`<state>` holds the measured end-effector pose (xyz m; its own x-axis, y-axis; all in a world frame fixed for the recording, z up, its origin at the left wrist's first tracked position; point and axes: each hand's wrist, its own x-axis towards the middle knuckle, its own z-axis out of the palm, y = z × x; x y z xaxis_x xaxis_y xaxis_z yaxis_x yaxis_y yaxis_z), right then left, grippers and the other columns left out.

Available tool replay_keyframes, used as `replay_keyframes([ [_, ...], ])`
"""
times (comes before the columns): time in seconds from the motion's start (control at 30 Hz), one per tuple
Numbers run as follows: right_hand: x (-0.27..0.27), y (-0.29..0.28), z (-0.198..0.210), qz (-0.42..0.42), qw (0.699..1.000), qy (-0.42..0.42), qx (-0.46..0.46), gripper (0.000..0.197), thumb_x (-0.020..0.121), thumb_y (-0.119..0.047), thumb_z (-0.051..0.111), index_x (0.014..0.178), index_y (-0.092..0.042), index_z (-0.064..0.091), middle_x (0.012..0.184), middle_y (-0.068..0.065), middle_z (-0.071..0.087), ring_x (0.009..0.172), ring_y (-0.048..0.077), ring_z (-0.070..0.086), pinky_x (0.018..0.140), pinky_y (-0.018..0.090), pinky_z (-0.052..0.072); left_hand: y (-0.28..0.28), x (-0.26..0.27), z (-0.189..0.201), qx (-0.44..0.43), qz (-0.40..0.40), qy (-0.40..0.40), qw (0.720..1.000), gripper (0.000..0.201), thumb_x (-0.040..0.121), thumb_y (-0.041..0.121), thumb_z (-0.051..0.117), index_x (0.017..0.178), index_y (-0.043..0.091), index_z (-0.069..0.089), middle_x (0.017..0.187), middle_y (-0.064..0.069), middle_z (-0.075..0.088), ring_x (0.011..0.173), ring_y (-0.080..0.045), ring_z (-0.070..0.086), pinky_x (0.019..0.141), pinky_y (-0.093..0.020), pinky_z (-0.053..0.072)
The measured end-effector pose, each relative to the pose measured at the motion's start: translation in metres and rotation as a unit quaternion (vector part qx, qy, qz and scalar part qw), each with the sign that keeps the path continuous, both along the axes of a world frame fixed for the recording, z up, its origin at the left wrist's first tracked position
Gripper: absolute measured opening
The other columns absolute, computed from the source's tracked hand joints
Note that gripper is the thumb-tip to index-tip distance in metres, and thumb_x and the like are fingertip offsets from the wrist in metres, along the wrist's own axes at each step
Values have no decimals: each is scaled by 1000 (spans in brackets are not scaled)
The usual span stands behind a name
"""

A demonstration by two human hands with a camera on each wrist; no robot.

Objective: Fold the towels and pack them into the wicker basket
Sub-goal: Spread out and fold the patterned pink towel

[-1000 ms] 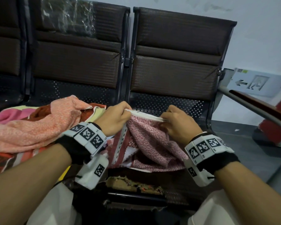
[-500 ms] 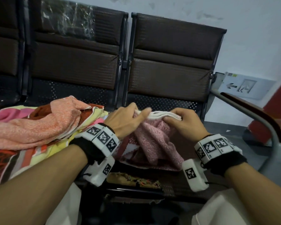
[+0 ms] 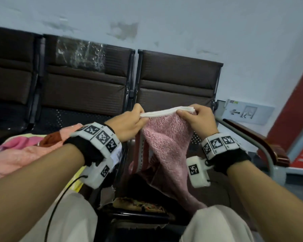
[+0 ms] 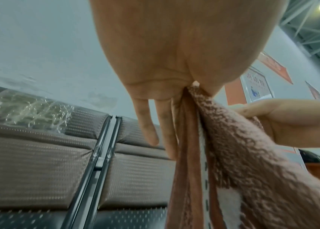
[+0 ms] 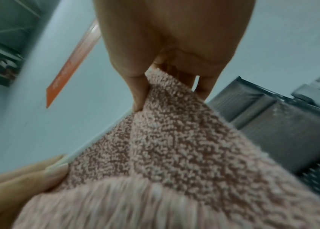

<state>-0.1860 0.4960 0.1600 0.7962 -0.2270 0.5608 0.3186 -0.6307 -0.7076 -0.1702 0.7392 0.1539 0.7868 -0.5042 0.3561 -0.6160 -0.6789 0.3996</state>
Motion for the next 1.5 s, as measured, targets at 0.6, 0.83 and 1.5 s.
replay_keyframes([
  [0.6, 34, 6, 47, -39, 998, -39, -31, 28, 92, -29, 59, 81, -3, 60, 82, 5, 66, 82, 20, 59, 67, 27, 37, -40, 71, 53, -185, 130, 38, 973, 27, 100, 25, 40, 101, 0, 50, 107, -25, 58, 102, -37, 54, 77, -38, 37],
  [0.83, 23, 2, 30, 11, 993, -105, 52, 9, 100, -23, 43, 101, -19, 52, 89, -19, 54, 80, -13, 50, 67, 4, 36, -59, 56, 53, -349, 47, 32, 935, 17, 100, 28, 39, 93, 14, 45, 80, 0, 52, 79, -17, 49, 70, -32, 34],
  [1.5, -95, -6, -181, 44, 926, 363, 92, 56, 74, -25, 80, 117, -20, 45, 105, -2, 66, 97, 12, 65, 88, 37, 53, -37, -22, -182, -303, 101, 264, 910, 15, 97, 28, 43, 106, 17, 48, 103, 3, 55, 103, -16, 52, 92, -35, 39],
])
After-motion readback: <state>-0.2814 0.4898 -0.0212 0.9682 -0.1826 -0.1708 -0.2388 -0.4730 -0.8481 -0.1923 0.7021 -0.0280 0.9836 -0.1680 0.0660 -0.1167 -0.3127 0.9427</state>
